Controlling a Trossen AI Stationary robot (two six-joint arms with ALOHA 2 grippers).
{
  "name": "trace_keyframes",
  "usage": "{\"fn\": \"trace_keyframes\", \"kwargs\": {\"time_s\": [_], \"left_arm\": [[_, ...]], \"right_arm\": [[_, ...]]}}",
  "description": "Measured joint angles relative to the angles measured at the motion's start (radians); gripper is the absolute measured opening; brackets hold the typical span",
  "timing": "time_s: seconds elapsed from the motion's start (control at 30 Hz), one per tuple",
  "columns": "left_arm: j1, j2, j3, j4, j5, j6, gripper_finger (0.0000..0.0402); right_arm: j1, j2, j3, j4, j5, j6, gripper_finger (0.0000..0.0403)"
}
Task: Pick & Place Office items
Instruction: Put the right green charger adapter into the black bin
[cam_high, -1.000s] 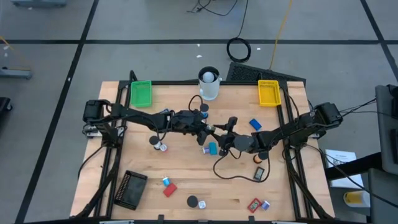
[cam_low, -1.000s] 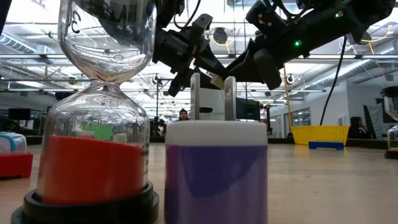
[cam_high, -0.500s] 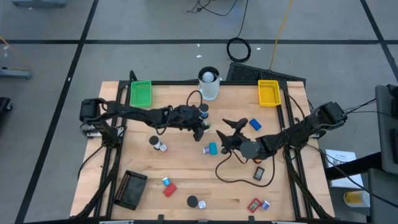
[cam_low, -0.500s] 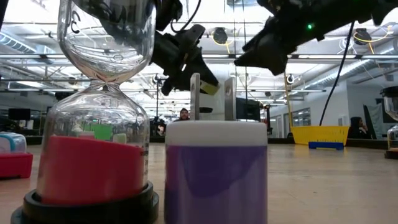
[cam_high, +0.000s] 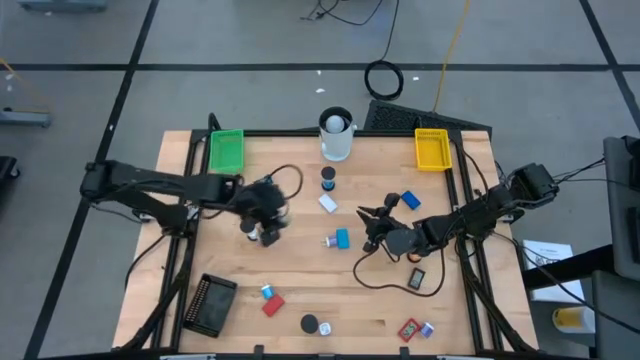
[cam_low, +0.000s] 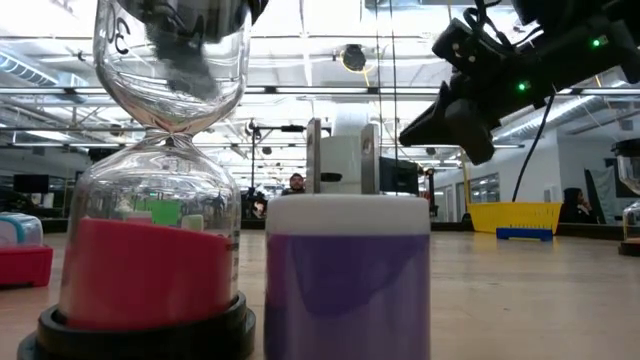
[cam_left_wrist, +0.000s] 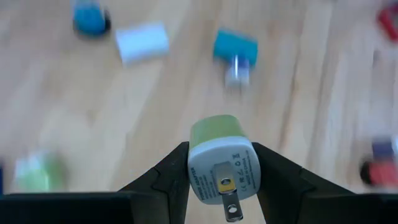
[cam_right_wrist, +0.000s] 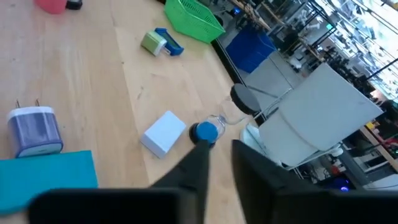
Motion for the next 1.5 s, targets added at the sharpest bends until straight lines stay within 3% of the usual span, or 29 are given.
{"fn": "trace_keyframes", "kwargs": {"time_s": [0.1, 0.23, 0.4, 0.8, 0.97, 1.17, 1.5], "left_arm": [[-0.082, -0.063, 0.0, -0.145, -0.018, -0.096, 0.0151], [-0.212, -0.1, 0.0, -0.242, -0.019, -0.231, 0.0151], [-0.396, -0.11, 0.0, -0.313, 0.03, -0.419, 0.0152], [-0.75, -0.059, 0.0, -0.363, 0.028, -0.901, 0.0152], [-0.833, 0.032, -0.032, -0.356, 0.018, -1.016, 0.0152], [-0.903, 0.146, -0.051, -0.35, 0.074, -1.122, 0.0152], [-0.938, 0.174, -0.085, -0.316, 0.049, -1.254, 0.0152]], "right_arm": [[0.0, 0.0, 0.0, 0.001, 0.0, 0.0, 0.0006], [0.0, 0.0, 0.0, 0.025, 0.0, -0.001, 0.0017], [0.0, 0.0, 0.0, 0.023, 0.0, -0.001, 0.0008], [0.0, 0.0, 0.0, 0.023, -0.001, 0.0, 0.0002], [0.0, 0.0, 0.0, 0.023, -0.001, 0.0, 0.0001], [0.0, 0.0, 0.0, 0.023, -0.001, 0.0, 0.0001], [0.0, 0.0, 0.0, 0.023, -0.002, 0.001, 0.0001]]}}
